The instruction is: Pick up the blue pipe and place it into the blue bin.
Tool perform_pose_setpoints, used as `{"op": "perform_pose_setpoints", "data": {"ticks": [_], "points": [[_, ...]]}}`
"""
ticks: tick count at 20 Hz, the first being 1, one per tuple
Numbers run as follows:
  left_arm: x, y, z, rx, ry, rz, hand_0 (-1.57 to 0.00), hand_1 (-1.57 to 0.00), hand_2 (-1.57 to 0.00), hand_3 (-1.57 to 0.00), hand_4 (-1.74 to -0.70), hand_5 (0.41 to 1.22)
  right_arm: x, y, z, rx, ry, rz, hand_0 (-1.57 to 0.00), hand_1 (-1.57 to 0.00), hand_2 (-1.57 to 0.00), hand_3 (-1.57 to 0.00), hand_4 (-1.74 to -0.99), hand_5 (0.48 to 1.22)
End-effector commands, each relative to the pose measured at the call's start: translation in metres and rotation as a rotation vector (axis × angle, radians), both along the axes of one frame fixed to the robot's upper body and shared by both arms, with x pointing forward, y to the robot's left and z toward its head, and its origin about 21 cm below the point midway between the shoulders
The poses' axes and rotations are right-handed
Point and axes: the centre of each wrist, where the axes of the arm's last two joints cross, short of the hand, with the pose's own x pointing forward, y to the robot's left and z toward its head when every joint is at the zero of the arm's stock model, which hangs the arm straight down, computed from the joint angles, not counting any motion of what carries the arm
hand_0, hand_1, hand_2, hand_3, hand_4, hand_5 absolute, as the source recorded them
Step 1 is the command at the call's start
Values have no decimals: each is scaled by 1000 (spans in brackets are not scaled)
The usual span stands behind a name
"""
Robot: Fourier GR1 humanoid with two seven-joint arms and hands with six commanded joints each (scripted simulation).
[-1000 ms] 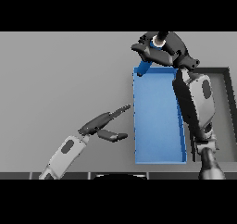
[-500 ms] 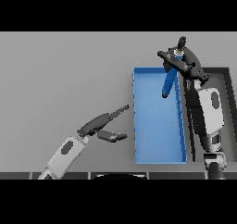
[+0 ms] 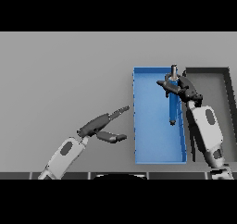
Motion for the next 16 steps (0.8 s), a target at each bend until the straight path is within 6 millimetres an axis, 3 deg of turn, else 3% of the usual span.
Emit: {"op": "perform_pose_setpoints", "data": {"ticks": [1,2,3,5,7,8,12,16], "points": [[0,-1,1,-5,0,3,1,1,1,1,-826,474,-2,-3,-6,-23,33,-20,-1571,-1571,-1571,-869,-1617,1194],[1,-1,0,-1,-1,0,1,1,1,1,-827,474,-4,-1,-14,-28,85,-31,-1571,-1571,-1571,-1009,-1583,1199],[1,-2,3,-6,-4,2,1,1,1,1,-829,474,-3,-1,-20,-15,144,-58,-1465,-1382,-1333,-807,-1534,1190],[0,-1,4,-5,-5,0,1,1,1,1,-829,476,-5,3,-29,-3,235,-40,-937,-884,-853,-516,-1404,1159],[0,-2,1,4,3,6,1,1,1,1,-828,476,-3,4,-28,-15,277,-38,-599,-566,-545,-330,-1302,1182],[0,-4,-1,7,8,3,1,1,1,1,-826,477,-2,8,-24,-44,272,9,-479,-452,-436,-264,-1264,1139],[1,-5,1,-1,-2,14,1,1,1,1,-830,475,-11,7,-18,-219,220,143,-196,-185,-178,-107,-1199,967],[-2,-4,4,-13,-5,4,1,1,1,1,-832,471,-12,9,-14,-263,203,163,-98,-75,-72,-43,-1188,861]]}}
